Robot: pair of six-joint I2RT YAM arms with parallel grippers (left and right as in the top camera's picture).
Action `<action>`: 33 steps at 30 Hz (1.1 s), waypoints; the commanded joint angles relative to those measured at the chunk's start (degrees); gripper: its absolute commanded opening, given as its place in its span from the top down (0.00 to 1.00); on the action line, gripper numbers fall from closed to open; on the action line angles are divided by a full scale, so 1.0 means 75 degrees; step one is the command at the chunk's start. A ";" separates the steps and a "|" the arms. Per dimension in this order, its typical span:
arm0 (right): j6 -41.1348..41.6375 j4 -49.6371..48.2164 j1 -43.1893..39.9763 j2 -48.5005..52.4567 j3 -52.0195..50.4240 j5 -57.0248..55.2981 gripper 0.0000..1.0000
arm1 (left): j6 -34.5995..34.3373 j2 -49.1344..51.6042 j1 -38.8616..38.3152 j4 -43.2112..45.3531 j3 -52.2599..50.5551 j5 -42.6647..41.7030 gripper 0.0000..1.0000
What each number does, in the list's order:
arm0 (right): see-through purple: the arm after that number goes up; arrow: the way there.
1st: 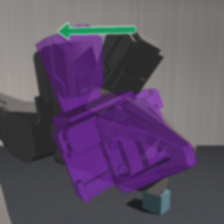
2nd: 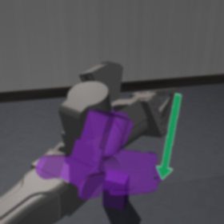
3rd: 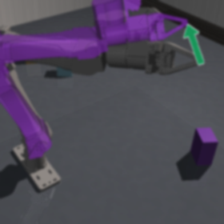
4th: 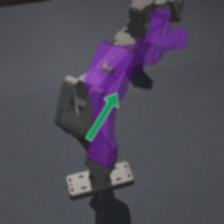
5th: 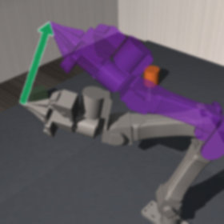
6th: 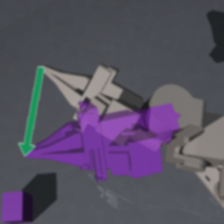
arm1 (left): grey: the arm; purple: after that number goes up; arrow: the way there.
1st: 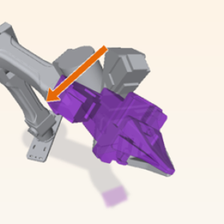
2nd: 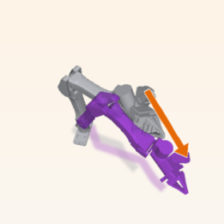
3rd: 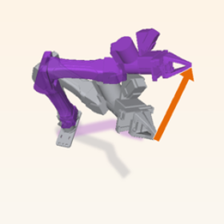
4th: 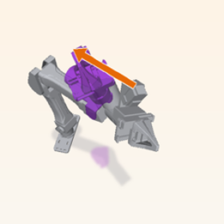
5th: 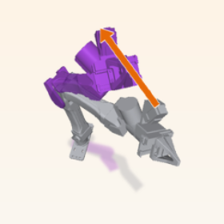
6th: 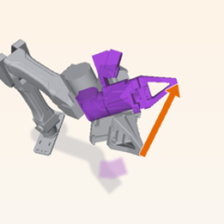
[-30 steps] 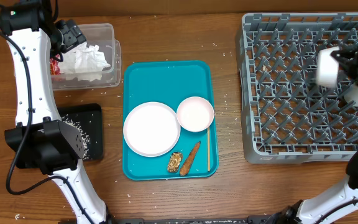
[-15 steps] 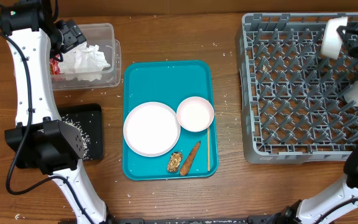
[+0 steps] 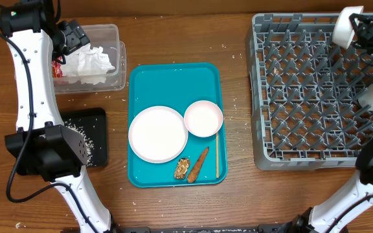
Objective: Sort waste into correct bins and load items into the dishwasher
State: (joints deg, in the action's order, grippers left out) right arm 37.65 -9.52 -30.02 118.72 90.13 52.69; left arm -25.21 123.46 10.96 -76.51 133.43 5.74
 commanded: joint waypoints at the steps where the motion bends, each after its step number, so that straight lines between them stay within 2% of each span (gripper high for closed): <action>1: 0.0440 -0.0297 -0.0023 0.0251 -0.0006 -0.0437 0.96 | -0.0096 -0.0216 -0.0038 0.0009 -0.0026 -0.0029 0.00; 22: 0.0781 -0.1346 -0.0082 0.1035 -0.0003 -0.0740 0.96 | -0.0096 -0.0216 -0.0038 0.0009 -0.0026 -0.0029 0.00; 33: 0.0851 -0.1757 -0.0460 0.1244 0.0015 -0.0344 0.96 | -0.0099 -0.0216 -0.0038 0.0009 -0.0026 -0.0029 0.00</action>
State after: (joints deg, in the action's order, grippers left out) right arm 43.24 -21.87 -31.70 126.74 89.97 48.01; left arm -25.19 123.46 10.96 -76.51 133.43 5.74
